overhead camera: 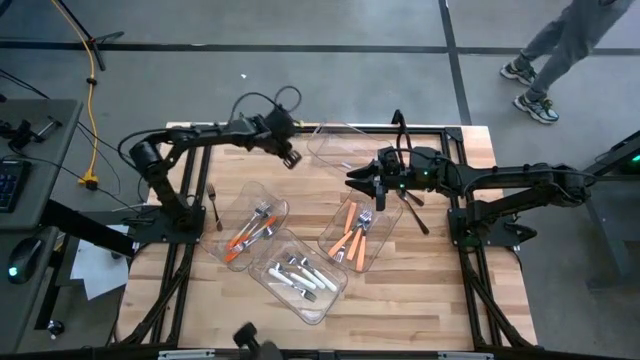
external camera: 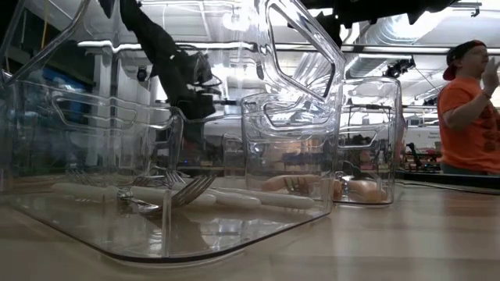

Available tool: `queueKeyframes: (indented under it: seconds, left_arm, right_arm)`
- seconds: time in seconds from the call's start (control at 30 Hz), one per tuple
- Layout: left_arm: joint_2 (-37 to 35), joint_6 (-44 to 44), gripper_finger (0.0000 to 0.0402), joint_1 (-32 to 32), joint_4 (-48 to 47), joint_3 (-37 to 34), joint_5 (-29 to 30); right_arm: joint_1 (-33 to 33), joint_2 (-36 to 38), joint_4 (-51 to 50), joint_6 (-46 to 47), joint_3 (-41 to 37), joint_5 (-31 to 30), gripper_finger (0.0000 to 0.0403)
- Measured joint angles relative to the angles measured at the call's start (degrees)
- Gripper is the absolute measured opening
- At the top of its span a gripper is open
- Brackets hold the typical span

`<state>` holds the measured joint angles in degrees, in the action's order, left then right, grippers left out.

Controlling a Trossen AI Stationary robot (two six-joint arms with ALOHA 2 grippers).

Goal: Sort silverware by color (type)
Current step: Put the black fork into the top transparent bin

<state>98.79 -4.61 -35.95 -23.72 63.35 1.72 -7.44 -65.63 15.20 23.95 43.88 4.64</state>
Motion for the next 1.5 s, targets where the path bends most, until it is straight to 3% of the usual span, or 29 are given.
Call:
queueKeyframes:
  seconds: [0.2,0.4,0.77,0.97,1.5]
  left_arm:
    - [3.2,6.1,0.0,-8.9,1.4,0.0,-3.3]
    - [8.3,9.8,0.0,-12.1,3.1,0.0,-2.9]
    - [8.9,14.4,0.0,-12.7,6.7,0.1,2.2]
    - [8.9,18.8,0.0,-13.0,5.2,0.1,8.5]
    - [8.5,15.2,0.0,-12.3,-3.7,-1.9,9.9]
  right_arm:
    - [0.0,0.0,-0.5,0.2,0.0,0.0,0.0129]
    - [0.0,0.0,-0.9,1.3,0.0,-0.5,0.0129]
    - [0.0,0.0,-0.8,1.7,0.0,-3.0,0.0129]
    - [0.0,0.0,-0.8,2.2,0.0,-3.1,0.0129]
    - [2.9,0.0,-0.8,2.7,0.0,-3.2,0.0129]
